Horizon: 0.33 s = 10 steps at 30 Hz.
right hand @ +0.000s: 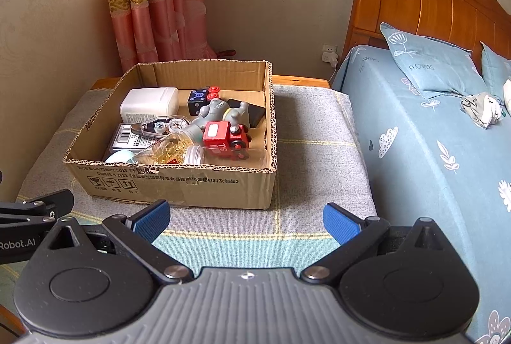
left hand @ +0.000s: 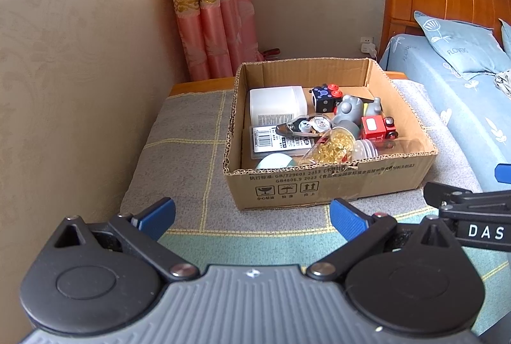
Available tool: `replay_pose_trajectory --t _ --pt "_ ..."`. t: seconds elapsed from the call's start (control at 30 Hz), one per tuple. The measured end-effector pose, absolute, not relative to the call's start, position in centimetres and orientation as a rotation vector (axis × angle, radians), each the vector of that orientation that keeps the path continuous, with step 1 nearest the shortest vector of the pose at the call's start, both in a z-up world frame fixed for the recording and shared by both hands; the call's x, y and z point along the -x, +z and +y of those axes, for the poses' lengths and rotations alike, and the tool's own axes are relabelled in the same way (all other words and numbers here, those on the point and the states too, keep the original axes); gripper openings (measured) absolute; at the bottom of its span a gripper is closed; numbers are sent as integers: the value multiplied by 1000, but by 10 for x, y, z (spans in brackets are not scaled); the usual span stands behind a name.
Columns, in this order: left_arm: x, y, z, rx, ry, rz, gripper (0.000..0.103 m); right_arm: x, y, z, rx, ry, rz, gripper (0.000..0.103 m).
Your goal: Organize rigid objects
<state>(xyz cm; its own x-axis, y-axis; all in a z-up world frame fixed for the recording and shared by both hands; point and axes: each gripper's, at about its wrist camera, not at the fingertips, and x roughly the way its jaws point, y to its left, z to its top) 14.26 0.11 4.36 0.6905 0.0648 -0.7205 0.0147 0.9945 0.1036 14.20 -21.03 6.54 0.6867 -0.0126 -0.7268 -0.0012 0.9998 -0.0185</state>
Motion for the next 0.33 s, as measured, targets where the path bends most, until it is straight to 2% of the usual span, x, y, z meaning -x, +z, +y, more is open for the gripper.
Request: replay_pose_trajectory --t 0.33 --pt "-141 45 1 -104 32 809 102 -141 66 -210 18 -5 810 103"
